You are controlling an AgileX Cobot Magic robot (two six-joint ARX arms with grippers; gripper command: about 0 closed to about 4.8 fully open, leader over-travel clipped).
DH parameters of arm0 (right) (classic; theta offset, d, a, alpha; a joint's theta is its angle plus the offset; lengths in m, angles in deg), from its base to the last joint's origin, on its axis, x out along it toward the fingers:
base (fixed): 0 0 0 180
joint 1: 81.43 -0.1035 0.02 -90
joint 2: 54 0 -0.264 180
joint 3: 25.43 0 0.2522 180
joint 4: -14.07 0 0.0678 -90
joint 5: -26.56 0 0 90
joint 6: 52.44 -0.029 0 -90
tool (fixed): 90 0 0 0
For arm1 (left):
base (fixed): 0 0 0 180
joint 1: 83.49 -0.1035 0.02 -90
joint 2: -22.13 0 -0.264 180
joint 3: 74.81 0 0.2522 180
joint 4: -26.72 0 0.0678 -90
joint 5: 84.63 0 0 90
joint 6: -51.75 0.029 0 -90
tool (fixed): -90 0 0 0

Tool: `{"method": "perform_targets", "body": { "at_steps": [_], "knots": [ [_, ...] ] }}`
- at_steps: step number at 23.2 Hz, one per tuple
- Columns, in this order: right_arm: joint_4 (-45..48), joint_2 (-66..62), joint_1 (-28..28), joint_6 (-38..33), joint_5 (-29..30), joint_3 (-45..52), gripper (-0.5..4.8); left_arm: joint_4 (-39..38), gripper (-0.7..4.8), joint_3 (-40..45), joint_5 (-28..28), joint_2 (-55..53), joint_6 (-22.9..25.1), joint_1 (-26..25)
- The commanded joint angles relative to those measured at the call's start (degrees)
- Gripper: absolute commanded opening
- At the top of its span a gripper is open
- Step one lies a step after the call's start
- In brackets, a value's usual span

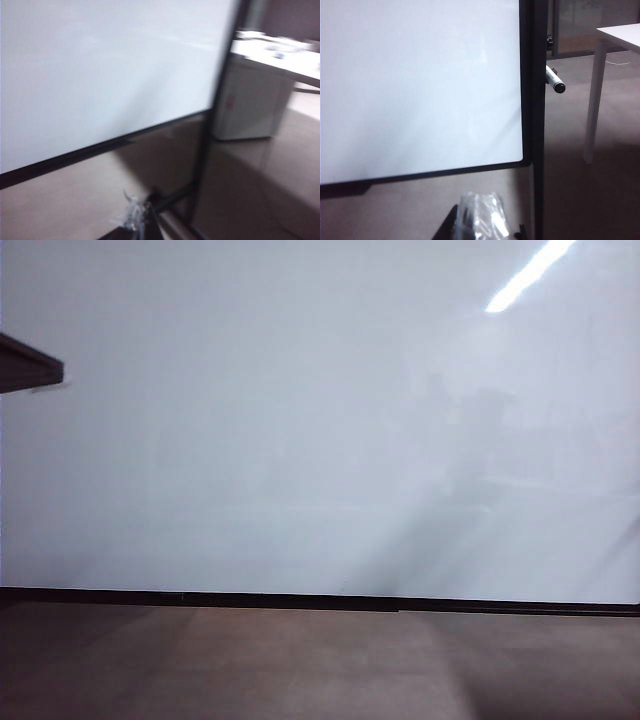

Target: Reach to the right to find the marker pen, pick it up, and write the number 17 on the whiteboard.

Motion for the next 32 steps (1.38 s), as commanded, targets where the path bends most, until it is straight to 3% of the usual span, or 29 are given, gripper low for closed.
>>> {"method": "perform_targets", "body": {
  "at_steps": [1, 5, 9, 11, 14, 17, 21, 23, 24, 25, 26, 27, 28, 29, 30, 32],
  "knots": [
    [4.42, -0.02, -0.04, -1.88, -0.26, 0.20, -0.01, 0.66, -0.05, -0.02, -0.42, -0.02, 0.24, 5.57],
    [16.35, -0.02, -0.04, -8.09, -0.42, -2.05, -0.02, 0.68, -0.05, -0.02, -0.72, -0.02, 0.24, 9.35],
    [17.97, -1.57, 0.09, -8.85, -13.18, -13.40, -0.02, 0.68, -0.05, -0.02, -0.57, -0.02, 0.24, 9.46],
    [18.78, -4.76, 0.28, -4.55, -16.85, -20.85, -0.02, 0.66, -0.05, -0.02, -0.63, -0.02, 0.24, 8.72],
    [24.06, -13.53, 0.24, 6.47, -16.46, -31.23, -0.02, 0.66, -0.05, -0.02, -0.70, -0.02, 0.24, 7.37],
    [30.45, -24.65, 0.37, 13.11, -15.21, -41.51, -0.01, 0.66, -0.05, -0.02, -0.50, -0.02, 0.26, 6.82],
    [34.07, -38.38, 2.40, 13.70, -14.08, -56.02, 0.00, 0.66, -0.05, -0.02, -0.55, -0.02, 0.24, 6.84],
    [31.01, -46.88, 6.93, 13.77, -9.25, -65.68, 0.64, 0.66, -0.05, -0.02, -0.57, -0.02, 0.24, 6.82],
    [29.46, -52.41, 11.28, 11.47, -4.79, -70.58, 1.73, 0.66, -0.05, -0.02, -0.57, -0.02, 0.24, 6.82],
    [29.00, -54.77, 13.33, 9.40, -2.67, -72.35, 2.13, 0.66, -0.05, -0.02, -0.61, -0.02, 0.24, 6.82],
    [28.28, -59.60, 17.86, 3.69, 2.29, -75.21, 3.11, 0.66, -0.05, -0.02, -0.59, -0.02, 0.24, 6.82],
    [27.85, -61.51, 19.78, 0.98, 4.42, -76.02, 3.70, 0.68, -0.05, -0.02, -0.57, -0.02, 0.24, 6.82],
    [27.56, -65.24, 24.00, -4.79, 10.64, -76.24, 4.65, 0.66, -0.05, -0.02, -0.63, -0.02, 0.24, 6.82],
    [27.36, -66.75, 25.99, -6.71, 14.53, -75.95, 4.68, 0.66, -0.05, -0.02, -0.70, -0.02, 0.24, 6.82],
    [26.27, -69.94, 30.51, -8.46, 23.69, -74.93, 4.68, 0.66, -0.05, -0.02, -0.70, -0.02, 0.24, 6.80],
    [26.49, -73.24, 32.87, -8.44, 31.10, -71.76, 4.68, 0.63, -0.05, -0.02, -0.70, -0.02, 0.24, 6.82]
  ]
}}
